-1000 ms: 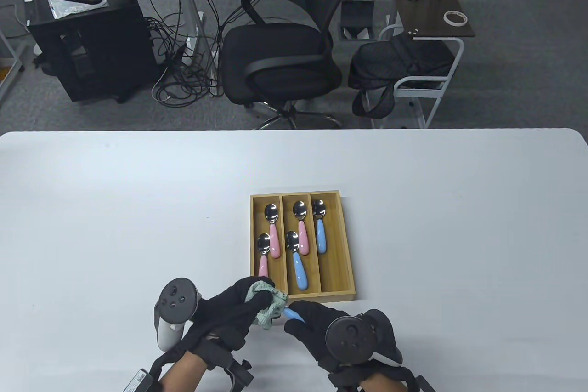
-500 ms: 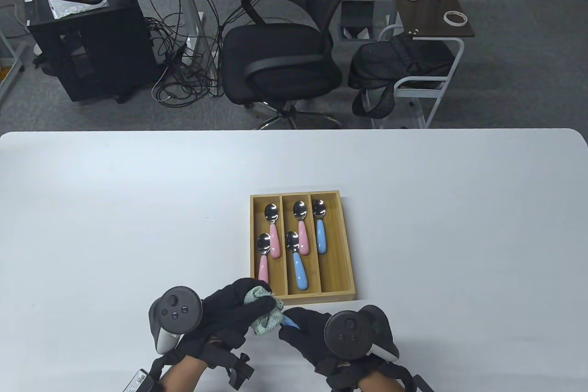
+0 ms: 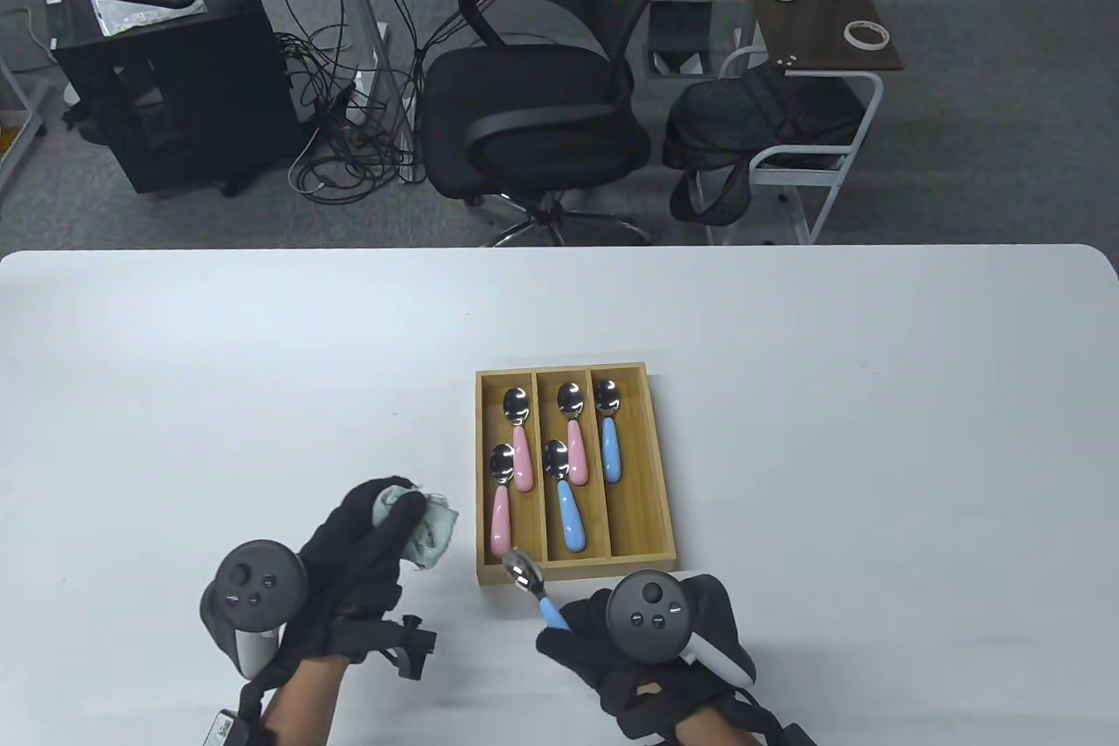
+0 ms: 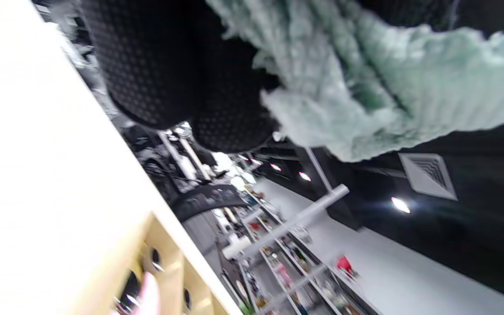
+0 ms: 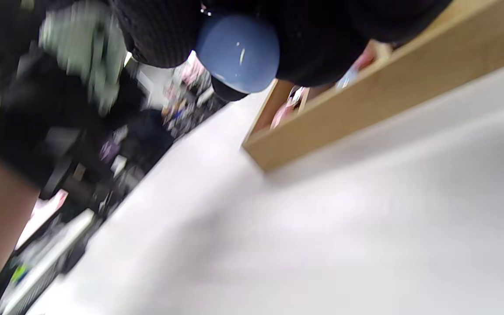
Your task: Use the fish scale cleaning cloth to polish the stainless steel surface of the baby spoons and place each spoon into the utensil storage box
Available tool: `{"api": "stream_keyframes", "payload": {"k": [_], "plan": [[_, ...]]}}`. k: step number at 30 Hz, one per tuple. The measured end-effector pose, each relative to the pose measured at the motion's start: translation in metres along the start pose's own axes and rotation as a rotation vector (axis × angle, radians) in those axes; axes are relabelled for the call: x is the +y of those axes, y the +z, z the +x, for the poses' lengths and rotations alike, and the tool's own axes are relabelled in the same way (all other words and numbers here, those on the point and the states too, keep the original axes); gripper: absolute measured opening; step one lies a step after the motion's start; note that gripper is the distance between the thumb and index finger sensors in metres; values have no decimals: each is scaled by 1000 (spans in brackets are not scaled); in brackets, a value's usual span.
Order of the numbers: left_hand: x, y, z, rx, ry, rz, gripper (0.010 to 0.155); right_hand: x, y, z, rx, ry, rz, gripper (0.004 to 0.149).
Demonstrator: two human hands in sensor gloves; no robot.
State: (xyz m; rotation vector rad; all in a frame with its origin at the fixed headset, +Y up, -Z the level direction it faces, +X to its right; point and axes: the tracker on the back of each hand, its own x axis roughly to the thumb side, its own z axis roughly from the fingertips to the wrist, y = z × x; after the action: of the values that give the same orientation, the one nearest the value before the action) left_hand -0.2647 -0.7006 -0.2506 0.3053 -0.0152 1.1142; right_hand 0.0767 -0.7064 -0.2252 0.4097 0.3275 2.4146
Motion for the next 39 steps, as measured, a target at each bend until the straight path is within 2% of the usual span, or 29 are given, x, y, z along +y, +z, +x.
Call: {"api": "stream_keyframes", "payload": {"k": [2,3,5,8,15,20,26,30,33,35,38,39], "plan": [[5,-2,-9,31,2,32,53,-12,-7,-7,68,-50,-117,49],[7,-3,-11,31,-9,51,53,-19,-16,-13,119,-58,-137,50],[8,-5,-11,23,-28,50,54,-33,-38,-26,231,13,-85,52],[3,-5,-10,22,-24,20,54,-43,-69,-38,363,177,-84,57],[-8,-4,-6,4,-88,-68,55,-34,-120,-36,462,472,-76,61],[-8,-2,-1,-28,-147,-62,55,-24,-137,-35,511,606,-79,61],[-13,-4,-6,-1,-145,-97,56,-22,-130,-38,505,663,-83,65],[-19,-3,-9,16,-184,-119,57,-36,-108,-39,465,522,-66,68],[-21,-5,-12,28,-204,-140,57,-47,-81,-44,388,420,-139,66],[-19,-10,-13,49,-196,-152,57,-50,-63,-50,354,346,-170,66],[-9,-23,-15,126,-185,-178,58,-48,-44,-56,312,223,-147,66],[-6,-29,-14,133,-184,-157,58,-48,-38,-58,296,199,-155,66]]}}
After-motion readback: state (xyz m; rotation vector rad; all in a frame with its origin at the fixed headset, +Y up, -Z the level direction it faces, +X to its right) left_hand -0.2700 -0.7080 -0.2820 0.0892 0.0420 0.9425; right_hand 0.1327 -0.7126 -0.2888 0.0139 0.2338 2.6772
